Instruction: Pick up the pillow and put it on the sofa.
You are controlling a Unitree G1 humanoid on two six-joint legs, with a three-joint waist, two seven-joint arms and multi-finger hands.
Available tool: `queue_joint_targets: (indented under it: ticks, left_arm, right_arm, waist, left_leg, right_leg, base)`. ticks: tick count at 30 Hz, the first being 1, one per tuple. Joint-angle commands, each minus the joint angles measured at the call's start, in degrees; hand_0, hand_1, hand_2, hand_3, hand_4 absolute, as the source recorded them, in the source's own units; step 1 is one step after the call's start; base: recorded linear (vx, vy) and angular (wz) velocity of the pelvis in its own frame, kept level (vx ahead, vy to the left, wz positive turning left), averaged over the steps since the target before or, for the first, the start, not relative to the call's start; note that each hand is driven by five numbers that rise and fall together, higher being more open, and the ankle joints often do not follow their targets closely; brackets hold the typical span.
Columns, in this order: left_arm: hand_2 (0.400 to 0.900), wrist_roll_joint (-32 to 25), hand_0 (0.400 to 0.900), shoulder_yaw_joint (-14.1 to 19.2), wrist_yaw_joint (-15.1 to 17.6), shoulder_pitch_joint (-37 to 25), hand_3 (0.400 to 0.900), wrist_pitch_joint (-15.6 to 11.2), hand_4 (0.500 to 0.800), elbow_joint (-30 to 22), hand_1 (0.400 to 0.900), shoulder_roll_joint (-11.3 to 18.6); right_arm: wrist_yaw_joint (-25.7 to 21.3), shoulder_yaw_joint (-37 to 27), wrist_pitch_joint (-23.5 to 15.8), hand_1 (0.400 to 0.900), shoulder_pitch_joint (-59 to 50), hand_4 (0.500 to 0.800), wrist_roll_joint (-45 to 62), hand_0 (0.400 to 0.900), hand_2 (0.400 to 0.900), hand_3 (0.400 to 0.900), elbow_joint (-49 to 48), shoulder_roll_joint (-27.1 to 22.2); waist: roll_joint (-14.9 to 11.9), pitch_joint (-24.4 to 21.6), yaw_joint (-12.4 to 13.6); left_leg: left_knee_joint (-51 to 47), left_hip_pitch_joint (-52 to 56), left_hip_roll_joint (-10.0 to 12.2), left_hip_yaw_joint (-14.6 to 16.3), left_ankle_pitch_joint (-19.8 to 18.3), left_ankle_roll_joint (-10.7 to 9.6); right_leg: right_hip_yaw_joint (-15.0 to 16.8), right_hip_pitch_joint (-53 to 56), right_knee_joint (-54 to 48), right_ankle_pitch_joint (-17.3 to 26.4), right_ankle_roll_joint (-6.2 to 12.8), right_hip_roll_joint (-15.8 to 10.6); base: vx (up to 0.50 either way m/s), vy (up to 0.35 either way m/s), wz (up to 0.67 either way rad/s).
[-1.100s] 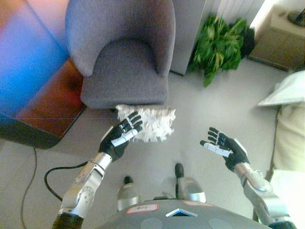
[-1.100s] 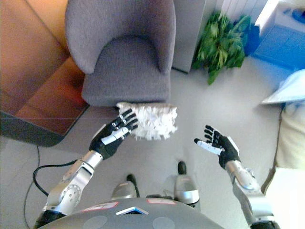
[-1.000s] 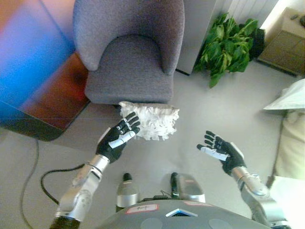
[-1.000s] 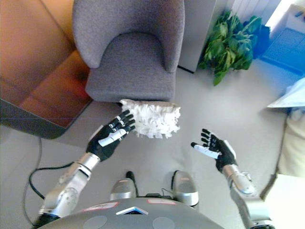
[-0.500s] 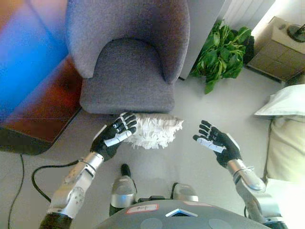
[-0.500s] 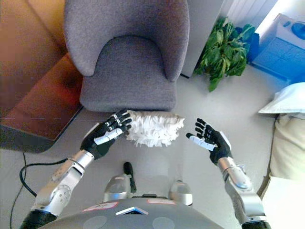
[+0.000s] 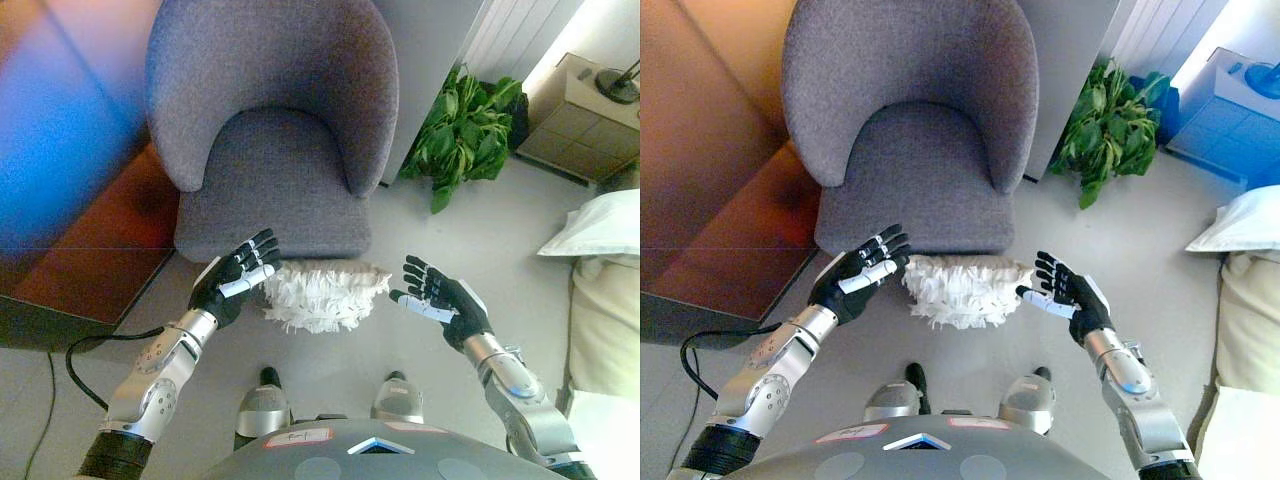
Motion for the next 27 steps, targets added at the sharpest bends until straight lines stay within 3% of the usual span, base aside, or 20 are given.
queue_joint_targets:
  ticks: [1, 2, 4, 6, 7, 9, 14, 17, 18, 22, 25, 27]
  left_arm:
    - [0.900, -1.2, 0.900, 1.8, -2.1, -2.9, 0.900, -3.4, 0.800, -6.3, 0.900, 2.9]
    - [0.900, 0.3, 0.900, 1.6, -0.9, -2.6, 0.900, -4.2, 0.800, -6.0, 0.900, 2.6]
    - [0.900, -3.6, 0.900, 2.9, 1.1, -1.9, 0.900, -3.2, 0.800, -6.6, 0.900, 2.4]
    - [0.900, -4.5, 0.900, 3.9, 0.3, -0.8, 0.900, -2.6, 0.800, -6.9, 0.900, 1.9]
    - [0.900, -2.2, 0.900, 4.2, -1.6, -0.1, 0.900, -3.3, 0.800, -6.5, 0.900, 1.7]
    - [0.900, -0.4, 0.900, 4.5, -2.5, 0.9, 0.900, -3.8, 0.800, -6.7, 0.900, 2.2]
    - [0.900, -2.4, 0.900, 5.6, -4.8, -0.5, 0.900, -4.1, 0.800, -6.6, 0.900, 4.0]
    - [0.900, -2.2, 0.900, 5.0, -6.4, -2.3, 0.900, -6.0, 0.800, -7.0, 0.900, 4.9]
    - [0.900, -2.8, 0.900, 3.5, -6.2, -4.9, 0.900, -8.1, 0.800, -6.8, 0.900, 5.7]
    - [0.900, -5.2, 0.900, -0.6, -3.5, -12.4, 0.900, -14.6, 0.800, -6.5, 0.900, 7.0]
    - [0.900, -5.3, 0.900, -1.6, -2.8, -14.3, 0.900, -16.7, 0.800, -6.4, 0.900, 6.7]
    - [0.900, -5.2, 0.900, -2.4, 0.0, -16.7, 0.900, -18.6, 0.800, -6.6, 0.900, 6.4]
  right_arm:
    - [-1.0, -2.7, -4.7, 0.900, -4.5, 0.800, -8.7, 0.900, 0.900, 0.900, -2.0, -4.9]
    - [-0.9, -2.9, -4.5, 0.900, -4.9, 0.800, -12.2, 0.900, 0.900, 0.900, -1.4, -5.7]
    - [-0.1, -3.7, -4.7, 0.900, -4.9, 0.800, -18.1, 0.900, 0.900, 0.900, -1.9, -8.0]
    - [0.7, -3.9, -5.0, 0.900, -4.1, 0.800, -19.8, 0.900, 0.900, 0.900, -1.4, -9.2]
    - [-0.8, -3.5, -7.3, 0.900, -4.2, 0.800, -24.4, 0.900, 0.900, 0.900, 0.9, -9.7]
    - [-3.5, -3.3, -8.9, 0.900, -4.3, 0.800, -30.5, 0.900, 0.900, 0.900, 1.7, -11.5]
    - [-8.1, -2.0, -10.0, 0.900, -6.7, 0.800, -40.6, 0.900, 0.900, 0.900, 1.1, -13.9]
    - [-10.9, -0.2, -9.9, 0.900, -10.4, 0.800, -43.2, 0.900, 0.900, 0.900, 3.0, -14.7]
    - [-13.0, 1.7, -9.4, 0.900, -14.3, 0.800, -43.1, 0.900, 0.900, 0.900, 4.6, -15.5]
    - [-16.4, 6.0, -9.8, 0.900, -25.0, 0.800, -42.1, 0.900, 0.900, 0.900, 7.8, -18.4]
    - [-17.0, 6.8, -10.5, 0.900, -27.9, 0.800, -41.5, 0.900, 0.900, 0.900, 8.3, -19.4]
    - [-17.8, 7.4, -10.5, 0.900, -32.3, 0.800, -40.0, 0.900, 0.900, 0.900, 8.4, -21.1]
  waist:
    - [-1.2, -0.9, -1.6]
    - [-1.5, -1.0, -1.8]
    - [-1.6, -1.2, -1.6]
    - [-1.3, -1.5, -1.3]
    - [-1.3, -1.7, -0.7]
    - [-1.0, -1.8, -0.5]
    - [0.1, 0.3, 0.0]
    - [0.5, 2.5, 0.6]
    - [0.8, 5.0, 0.8]
    - [2.1, 12.2, 0.3]
    - [2.6, 13.6, 0.2]
    - [3.3, 16.1, 0.2]
  left_leg:
    - [11.1, -3.8, 6.4, -4.5, -6.7, -1.0]
    - [12.6, -3.8, 7.1, -5.3, -7.3, -1.1]
    - [13.0, -3.2, 8.8, -5.9, -6.8, -2.2]
    - [12.2, -2.6, 10.0, -6.1, -5.7, -3.1]
    - [11.0, -2.1, 10.4, -5.9, -4.6, -3.7]
    - [8.5, -1.2, 10.7, -5.5, -4.0, -3.9]
    - [7.2, -2.8, 11.8, -6.4, -2.9, -4.5]
    - [9.5, -6.0, 12.4, -8.2, -3.4, -4.8]
    - [12.3, -9.6, 13.3, -9.9, -3.8, -5.4]
    - [19.7, -20.8, 14.9, -14.1, -3.9, -6.5]
    - [22.4, -25.6, 14.6, -15.3, -4.1, -6.5]
    - [26.4, -31.6, 14.3, -15.8, -4.4, -6.2]
  right_leg:
    - [2.5, -1.6, -0.2, 11.3, 0.58, 0.2]
    - [2.7, -0.6, 0.3, 11.1, 0.58, 0.7]
    - [3.0, 0.1, 0.5, 10.3, 0.58, 1.3]
    - [2.1, 1.4, -0.8, 9.3, 0.58, 2.0]
    - [0.7, 2.4, -1.8, 8.8, 0.58, 2.4]
    - [-0.3, 2.6, -1.7, 7.9, 0.58, 3.3]
    - [-1.0, 0.0, 1.3, 5.8, 0.58, 2.9]
    - [-0.7, -3.3, 4.6, 4.4, 0.58, 2.5]
    - [0.2, -6.8, 7.5, 3.4, 0.58, 2.1]
    - [3.7, -17.8, 14.8, 1.5, 0.43, -0.4]
    - [5.2, -22.7, 17.9, 0.7, 0.30, -1.4]
    - [7.0, -28.6, 23.2, -1.6, 0.14, -1.4]
  base:
    - [0.23, -0.250, 0.47]
    - [0.23, -0.192, 0.33]
    - [0.20, -0.134, 0.24]
    - [0.17, -0.094, 0.20]
    - [0.16, -0.103, 0.25]
    - [0.14, -0.096, 0.30]
    - [0.00, -0.050, 0.33]
    - [-0.16, -0.087, 0.31]
    - [-0.31, -0.109, 0.29]
    - [-0.37, -0.036, 0.24]
    - [-0.21, 0.035, 0.13]
    - [-0.27, 0.048, 0.22]
